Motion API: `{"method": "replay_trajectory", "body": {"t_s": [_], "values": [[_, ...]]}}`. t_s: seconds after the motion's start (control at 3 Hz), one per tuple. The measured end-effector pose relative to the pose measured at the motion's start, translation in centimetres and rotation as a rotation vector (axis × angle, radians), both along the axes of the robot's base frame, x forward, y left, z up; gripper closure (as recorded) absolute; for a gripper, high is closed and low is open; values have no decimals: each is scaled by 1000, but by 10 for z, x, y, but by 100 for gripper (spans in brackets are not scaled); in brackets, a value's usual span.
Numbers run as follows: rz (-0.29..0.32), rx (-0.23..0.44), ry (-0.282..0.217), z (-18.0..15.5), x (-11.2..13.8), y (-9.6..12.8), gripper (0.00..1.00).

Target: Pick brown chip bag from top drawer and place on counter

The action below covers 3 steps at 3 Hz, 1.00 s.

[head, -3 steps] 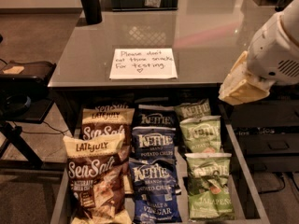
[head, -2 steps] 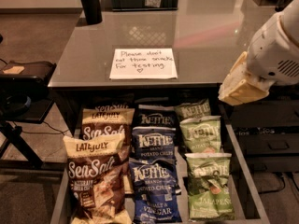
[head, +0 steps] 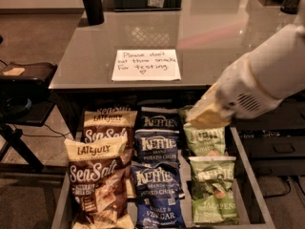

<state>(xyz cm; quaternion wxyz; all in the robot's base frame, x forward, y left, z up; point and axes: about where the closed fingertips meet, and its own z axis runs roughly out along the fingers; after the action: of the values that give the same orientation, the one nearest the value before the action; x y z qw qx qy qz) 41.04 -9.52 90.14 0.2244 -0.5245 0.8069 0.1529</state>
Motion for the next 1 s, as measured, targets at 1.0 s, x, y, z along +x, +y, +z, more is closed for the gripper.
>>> {"method": "replay_trajectory", "body": {"t_s": [1.0], "values": [[29,268,83,-46,-6,109,100]]}}
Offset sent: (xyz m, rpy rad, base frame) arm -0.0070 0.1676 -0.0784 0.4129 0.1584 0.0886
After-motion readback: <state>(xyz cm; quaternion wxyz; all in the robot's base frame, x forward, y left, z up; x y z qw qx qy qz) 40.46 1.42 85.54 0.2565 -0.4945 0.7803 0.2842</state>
